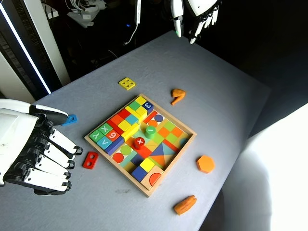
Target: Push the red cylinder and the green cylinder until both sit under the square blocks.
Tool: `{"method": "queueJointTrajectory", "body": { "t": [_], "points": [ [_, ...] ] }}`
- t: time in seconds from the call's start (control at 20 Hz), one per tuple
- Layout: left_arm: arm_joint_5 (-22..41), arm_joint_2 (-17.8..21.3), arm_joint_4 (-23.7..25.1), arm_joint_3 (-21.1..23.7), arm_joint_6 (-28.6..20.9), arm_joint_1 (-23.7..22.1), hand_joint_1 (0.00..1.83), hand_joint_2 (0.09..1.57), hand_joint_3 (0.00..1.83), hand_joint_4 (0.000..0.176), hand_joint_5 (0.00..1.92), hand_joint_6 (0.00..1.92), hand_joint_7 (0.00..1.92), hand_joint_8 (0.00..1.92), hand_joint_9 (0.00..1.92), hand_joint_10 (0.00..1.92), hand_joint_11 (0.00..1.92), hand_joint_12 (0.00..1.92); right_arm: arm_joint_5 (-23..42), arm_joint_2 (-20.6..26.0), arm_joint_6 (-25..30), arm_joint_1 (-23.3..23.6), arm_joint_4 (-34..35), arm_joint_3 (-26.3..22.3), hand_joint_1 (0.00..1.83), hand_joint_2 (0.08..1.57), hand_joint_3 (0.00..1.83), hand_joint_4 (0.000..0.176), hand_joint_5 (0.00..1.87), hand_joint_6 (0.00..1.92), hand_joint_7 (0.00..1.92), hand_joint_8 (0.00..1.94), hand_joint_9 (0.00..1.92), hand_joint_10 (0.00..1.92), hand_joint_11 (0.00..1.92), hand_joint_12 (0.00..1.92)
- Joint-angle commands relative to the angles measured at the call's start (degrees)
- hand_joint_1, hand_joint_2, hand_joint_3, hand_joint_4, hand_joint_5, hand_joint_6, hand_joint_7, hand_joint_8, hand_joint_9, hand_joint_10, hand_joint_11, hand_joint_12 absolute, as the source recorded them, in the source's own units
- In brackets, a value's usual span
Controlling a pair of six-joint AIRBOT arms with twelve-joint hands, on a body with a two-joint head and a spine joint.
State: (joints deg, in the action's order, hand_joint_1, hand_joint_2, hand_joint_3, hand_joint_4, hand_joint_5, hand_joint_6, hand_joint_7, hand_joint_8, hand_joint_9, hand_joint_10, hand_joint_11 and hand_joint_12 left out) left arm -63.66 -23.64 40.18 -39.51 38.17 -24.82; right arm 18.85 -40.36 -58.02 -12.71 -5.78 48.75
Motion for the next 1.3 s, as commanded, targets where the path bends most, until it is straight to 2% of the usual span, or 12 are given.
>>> {"method": "queueJointTrajectory", "body": {
  "t": [0.0,0.1,0.3,0.4,0.55,0.65,0.8,0.9,1.1,1.15,1.25],
  "points": [
    [3.2,0.5,3.7,0.1,0.5,-0.5,0.16,1.30,0.03,0.049,0.15,0.00,0.15,0.00,0.17,0.00,0.00,0.56,6.9,0.7,-0.3,0.5,0.5,-0.2,0.00,1.12,0.08,0.000,0.07,0.12,0.12,0.01,0.00,0.34,0.00,0.77],
    [3.2,0.5,3.7,0.1,0.5,-0.5,0.20,1.30,0.01,0.043,0.17,0.01,0.17,0.00,0.17,0.00,0.00,0.55,6.8,0.7,-0.7,0.5,0.5,-0.3,0.00,1.14,0.05,0.000,0.10,0.10,0.13,0.01,0.00,0.35,0.00,0.74],
    [3.2,0.5,3.7,0.1,0.5,-0.6,0.19,1.31,0.00,0.045,0.16,0.00,0.15,0.00,0.17,0.00,0.00,0.56,6.6,0.7,-0.7,0.5,0.5,-0.3,0.00,1.16,0.02,0.000,0.10,0.07,0.12,0.00,0.00,0.33,0.00,0.77],
    [3.2,0.5,3.7,0.1,0.5,-0.6,0.20,1.31,0.00,0.040,0.16,0.00,0.15,0.00,0.17,0.00,0.00,0.55,6.7,0.6,-2.5,0.1,0.6,-0.2,0.00,1.16,0.02,0.000,0.11,0.07,0.13,0.00,0.00,0.34,0.00,0.76],
    [3.2,0.5,3.7,0.1,0.5,-0.5,0.17,1.31,0.00,0.042,0.17,0.00,0.16,0.00,0.17,0.00,0.00,0.56,7.2,-2.6,-15.4,-2.0,8.7,0.5,0.00,1.16,0.01,0.000,0.11,0.06,0.13,0.00,0.01,0.35,0.00,0.81],
    [3.2,0.5,3.4,0.1,0.5,-0.5,0.21,1.31,0.00,0.038,0.17,0.00,0.14,0.00,0.16,0.00,0.00,0.53,9.3,-5.0,-17.0,-2.8,10.3,1.8,0.00,1.16,0.01,0.000,0.12,0.06,0.14,0.00,0.01,0.36,0.00,0.81],
    [3.0,0.5,2.1,0.1,0.5,-0.4,0.18,1.31,0.00,0.048,0.16,0.00,0.15,0.00,0.17,0.00,0.00,0.58,9.5,-8.9,-25.0,-2.2,16.6,2.5,0.00,1.17,0.00,0.000,0.12,0.04,0.14,0.00,0.00,0.35,0.00,0.74],
    [2.6,0.5,0.5,-0.1,0.5,-0.2,0.19,1.31,0.00,0.045,0.16,0.00,0.16,0.00,0.17,0.00,0.00,0.59,8.1,-12.5,-28.6,-0.9,20.9,4.1,0.00,1.17,0.00,0.000,0.12,0.03,0.13,0.00,0.00,0.35,0.00,0.71],
    [2.7,0.5,-2.5,-0.3,0.4,0.3,0.18,1.32,0.00,0.047,0.16,0.00,0.15,0.00,0.17,0.00,0.00,0.57,5.8,-21.4,-37.8,0.5,32.8,9.5,0.00,1.17,0.00,0.000,0.14,0.03,0.13,0.00,0.00,0.33,0.00,0.66],
    [2.8,0.5,-3.0,-0.3,0.3,0.3,0.18,1.32,0.00,0.040,0.17,0.00,0.17,0.01,0.18,0.01,0.00,0.61,5.8,-23.4,-40.7,0.5,35.9,10.0,0.00,1.17,0.00,0.000,0.16,0.03,0.15,0.00,0.01,0.35,0.00,0.73],
    [3.3,0.5,-4.6,-0.3,0.1,0.6,0.22,1.31,0.00,0.038,0.19,0.00,0.19,0.00,0.21,0.01,0.00,0.65,5.7,-26.0,-44.0,0.6,39.9,10.4,0.00,1.17,0.00,0.000,0.13,0.01,0.12,0.00,0.00,0.32,0.00,0.62]
  ]
}}
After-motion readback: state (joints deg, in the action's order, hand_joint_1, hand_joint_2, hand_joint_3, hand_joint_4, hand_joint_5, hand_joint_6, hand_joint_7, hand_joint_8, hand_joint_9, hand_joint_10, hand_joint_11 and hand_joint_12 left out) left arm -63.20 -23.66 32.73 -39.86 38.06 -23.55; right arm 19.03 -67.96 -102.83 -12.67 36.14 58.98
